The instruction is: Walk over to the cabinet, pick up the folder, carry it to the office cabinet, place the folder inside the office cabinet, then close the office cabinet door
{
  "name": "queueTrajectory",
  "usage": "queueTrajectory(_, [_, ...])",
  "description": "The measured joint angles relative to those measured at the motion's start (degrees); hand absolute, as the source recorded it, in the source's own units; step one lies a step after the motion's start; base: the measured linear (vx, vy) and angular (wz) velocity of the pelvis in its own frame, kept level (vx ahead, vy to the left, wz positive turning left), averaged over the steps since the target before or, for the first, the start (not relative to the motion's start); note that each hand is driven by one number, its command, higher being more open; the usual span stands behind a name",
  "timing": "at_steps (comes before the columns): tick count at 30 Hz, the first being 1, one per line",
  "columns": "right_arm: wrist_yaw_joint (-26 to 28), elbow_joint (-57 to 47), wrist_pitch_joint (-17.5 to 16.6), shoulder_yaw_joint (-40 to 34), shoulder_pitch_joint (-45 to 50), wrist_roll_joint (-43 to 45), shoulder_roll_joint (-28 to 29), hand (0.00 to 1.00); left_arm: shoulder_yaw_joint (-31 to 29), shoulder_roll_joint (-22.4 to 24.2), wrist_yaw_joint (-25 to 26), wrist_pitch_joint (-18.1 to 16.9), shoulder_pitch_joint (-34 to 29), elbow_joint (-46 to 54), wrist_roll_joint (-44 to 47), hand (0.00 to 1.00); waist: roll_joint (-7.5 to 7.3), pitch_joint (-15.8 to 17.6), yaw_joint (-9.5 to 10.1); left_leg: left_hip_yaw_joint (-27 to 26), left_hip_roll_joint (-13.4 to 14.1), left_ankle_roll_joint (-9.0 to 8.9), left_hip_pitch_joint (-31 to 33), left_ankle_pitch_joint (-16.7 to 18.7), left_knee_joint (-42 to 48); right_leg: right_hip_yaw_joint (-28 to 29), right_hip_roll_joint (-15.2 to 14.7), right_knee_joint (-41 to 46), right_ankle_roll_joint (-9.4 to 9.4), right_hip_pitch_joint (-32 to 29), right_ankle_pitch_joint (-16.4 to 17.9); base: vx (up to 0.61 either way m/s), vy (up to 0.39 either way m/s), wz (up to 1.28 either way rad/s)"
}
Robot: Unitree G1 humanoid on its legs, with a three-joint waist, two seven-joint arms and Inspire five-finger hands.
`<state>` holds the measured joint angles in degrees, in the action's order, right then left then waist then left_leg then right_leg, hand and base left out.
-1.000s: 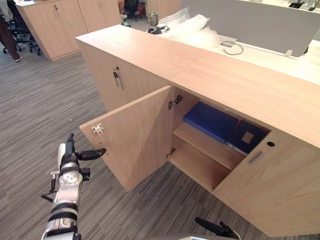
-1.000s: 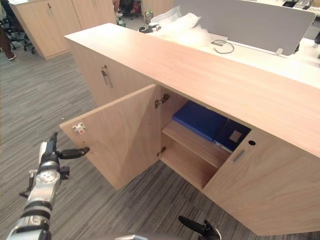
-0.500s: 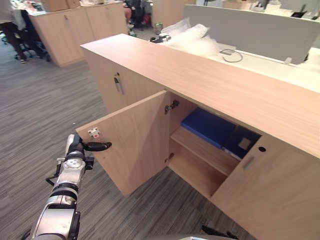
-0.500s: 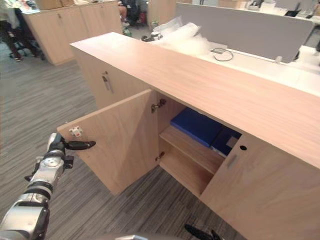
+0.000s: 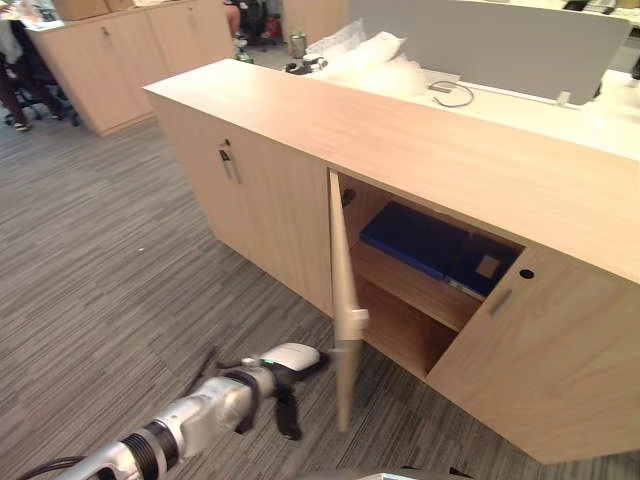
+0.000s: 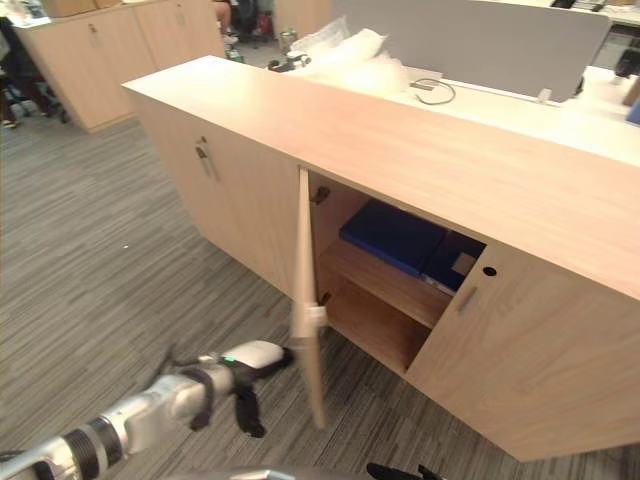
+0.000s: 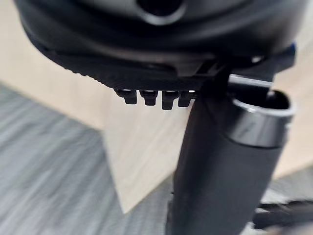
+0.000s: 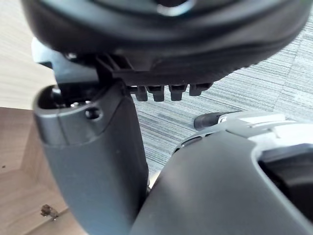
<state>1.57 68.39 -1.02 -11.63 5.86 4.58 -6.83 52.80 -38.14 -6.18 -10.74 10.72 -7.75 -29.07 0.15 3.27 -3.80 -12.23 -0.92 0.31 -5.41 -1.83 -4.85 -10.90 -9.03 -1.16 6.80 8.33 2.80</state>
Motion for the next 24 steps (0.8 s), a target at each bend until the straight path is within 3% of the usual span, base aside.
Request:
queueTrajectory(4, [-1.65,-0.07,-1.10,1.72,-0.01,-0.01,-0.25,1.00,3.89,1.09,4.60,-11.06,1.57,11.43,-3.25,1.00,0.53,-0.35,-1.25,-0.06,-0.09,0.44,-1.64,0.63,0.00,0.26,-0.15,-0.04,-0.33,0.97,-0.41,0.02,0.017,-0.16])
queueTrajectory(6, [-2.06,-0.06,-1.44,1.90,-0.02,-0.05,-0.70,1.00,5.99,2.86,4.36,-13.23,1.97,12.62,-3.30,1.00,1.21,-0.67,-1.48,-0.04,-0.08,0.39,-1.67,0.68,0.00,0.24,-0.16,0.01,-0.38,0.94,-0.44,0.00,0.000,0.00])
queueTrajectory(13, [-3.16,-0.18,-1.63,4.03,0.00,-0.03,-1.52,1.00,6.51,6.66,3.43,-13.39,0.86,9.32,-5.12,1.00,1.88,-0.70,-2.90,-0.02,0.06,0.23,-2.54,0.38,-0.13,0.28,-0.04,-0.06,-0.78,1.63,-0.19,-0.07,-0.020,-0.04])
queueTrajectory(15, [-3.30,-0.19,-1.68,4.71,-0.06,-0.01,-1.34,1.00,0.06,11.75,3.12,-12.49,-4.79,3.36,-1.65,1.00,1.29,-0.33,-3.01,-1.26,0.73,-0.42,-2.25,2.22,2.26,1.55,0.20,0.15,-1.01,1.70,-0.03,-0.06,-0.015,-0.24])
queueTrajectory(16, [-3.40,-0.25,-1.75,5.41,-0.32,0.03,-1.28,1.00,-3.96,14.62,3.02,-11.36,-7.70,-0.13,1.70,1.00,0.81,0.18,-3.10,-1.90,1.73,-0.74,0.32,4.95,7.80,2.38,0.45,0.64,-1.34,1.06,0.09,-0.05,-0.033,-0.37])
queueTrajectory(17, [-3.34,-0.38,-1.82,5.57,-0.58,0.04,-1.30,1.00,-8.81,17.79,3.02,-9.92,-10.35,-3.38,5.01,1.00,0.85,0.98,-2.89,-2.77,3.72,-0.97,3.38,8.24,14.81,3.57,1.32,1.48,-1.73,0.13,0.27,-0.07,-0.082,-0.72])
queueTrajectory(18, [-3.27,-1.43,-1.79,4.19,-0.89,0.06,-1.24,1.00,-17.43,23.09,3.03,-6.81,-13.47,-8.21,13.75,1.00,1.59,3.47,-2.06,-3.63,8.03,-1.55,6.55,12.98,25.26,6.52,3.80,2.66,-2.57,-0.35,0.62,-0.06,-0.067,-0.84])
queueTrajectory(19, [-3.37,-1.41,-1.75,3.31,-1.25,0.07,-0.79,1.00,-20.94,24.61,3.03,-5.51,-14.42,-9.95,18.18,1.00,1.50,4.33,-1.51,-3.03,9.06,-1.27,7.43,13.68,28.39,7.90,4.72,3.15,-2.74,-0.64,0.76,-0.07,-0.069,-1.17])
queueTrajectory(22, [-4.22,-1.40,-0.86,-1.11,-1.72,0.37,0.66,1.00,-39.08,28.89,3.29,-0.17,-16.34,-18.46,41.83,1.00,0.88,5.30,0.20,10.43,8.79,-2.19,10.53,14.36,33.64,14.72,7.07,6.07,-3.62,-5.13,0.47,0.00,-0.066,-1.06])
queueTrajectory(24, [-4.23,-2.16,-0.55,-1.27,-1.57,1.32,0.63,1.00,-45.51,30.00,3.74,0.87,-16.53,-22.25,52.06,1.00,1.32,5.24,0.37,17.22,7.83,-3.13,9.93,16.08,32.26,17.55,7.98,5.93,-3.00,-6.33,-0.56,0.08,0.025,-0.86])
